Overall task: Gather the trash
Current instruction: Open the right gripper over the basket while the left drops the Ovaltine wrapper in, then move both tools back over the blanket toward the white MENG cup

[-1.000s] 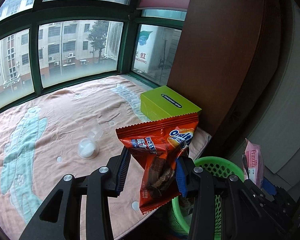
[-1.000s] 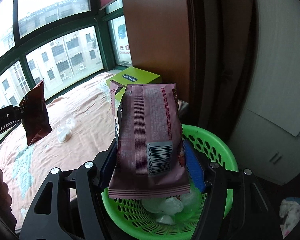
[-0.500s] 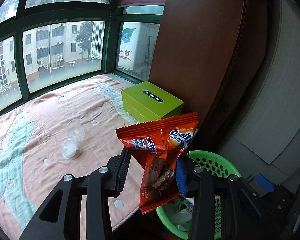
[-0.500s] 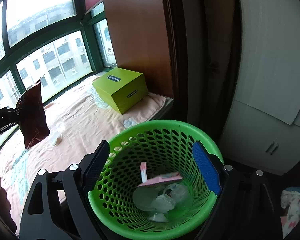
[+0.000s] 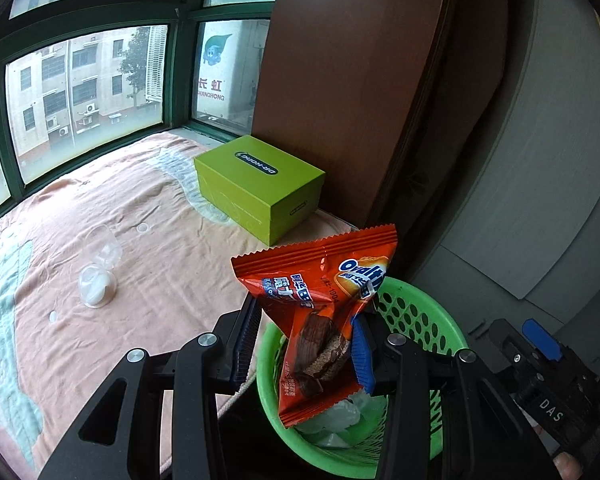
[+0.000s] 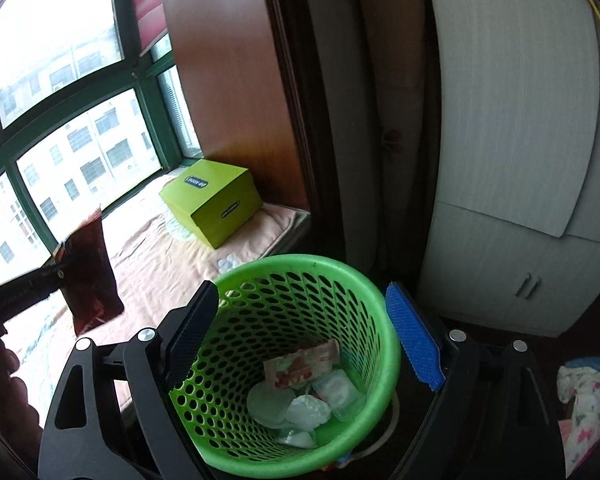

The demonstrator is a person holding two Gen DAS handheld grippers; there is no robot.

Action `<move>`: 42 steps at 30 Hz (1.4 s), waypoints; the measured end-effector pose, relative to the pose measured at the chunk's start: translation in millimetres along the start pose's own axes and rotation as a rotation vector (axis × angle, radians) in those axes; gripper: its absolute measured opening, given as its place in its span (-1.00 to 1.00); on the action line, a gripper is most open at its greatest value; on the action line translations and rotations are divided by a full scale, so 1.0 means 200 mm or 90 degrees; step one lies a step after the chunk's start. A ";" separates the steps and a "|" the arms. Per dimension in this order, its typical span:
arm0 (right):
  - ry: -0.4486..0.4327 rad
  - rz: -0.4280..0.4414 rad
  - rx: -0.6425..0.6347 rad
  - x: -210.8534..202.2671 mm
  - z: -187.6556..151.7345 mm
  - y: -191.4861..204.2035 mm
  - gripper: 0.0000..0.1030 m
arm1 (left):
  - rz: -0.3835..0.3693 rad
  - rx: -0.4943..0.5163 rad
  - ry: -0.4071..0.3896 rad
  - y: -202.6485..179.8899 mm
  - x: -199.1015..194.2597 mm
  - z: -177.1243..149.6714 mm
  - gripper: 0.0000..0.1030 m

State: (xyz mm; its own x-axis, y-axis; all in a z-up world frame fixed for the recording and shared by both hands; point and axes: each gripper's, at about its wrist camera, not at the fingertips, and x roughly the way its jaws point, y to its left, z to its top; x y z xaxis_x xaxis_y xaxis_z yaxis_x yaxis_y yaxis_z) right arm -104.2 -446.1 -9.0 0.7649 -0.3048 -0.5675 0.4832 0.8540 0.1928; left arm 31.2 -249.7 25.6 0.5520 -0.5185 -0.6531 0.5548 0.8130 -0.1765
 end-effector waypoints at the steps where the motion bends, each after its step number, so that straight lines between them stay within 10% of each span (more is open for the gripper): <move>1: -0.001 -0.001 0.002 0.00 0.00 -0.01 0.65 | -0.003 0.005 0.004 -0.02 0.01 -0.01 -0.22; 24: -0.006 -0.001 0.024 -0.02 0.01 -0.07 0.65 | -0.033 0.040 0.027 -0.17 0.12 -0.09 0.51; 42: 0.017 0.063 -0.038 0.08 0.04 0.22 0.67 | 0.069 -0.050 0.000 0.29 0.03 -0.06 0.59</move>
State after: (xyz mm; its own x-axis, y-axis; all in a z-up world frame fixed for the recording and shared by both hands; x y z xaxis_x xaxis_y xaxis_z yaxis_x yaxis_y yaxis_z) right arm -67.3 -417.5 -2.9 0.7961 -0.2072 -0.5686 0.3787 0.9035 0.2010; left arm 59.2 -203.5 3.0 0.6057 -0.4271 -0.6714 0.4417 0.8823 -0.1628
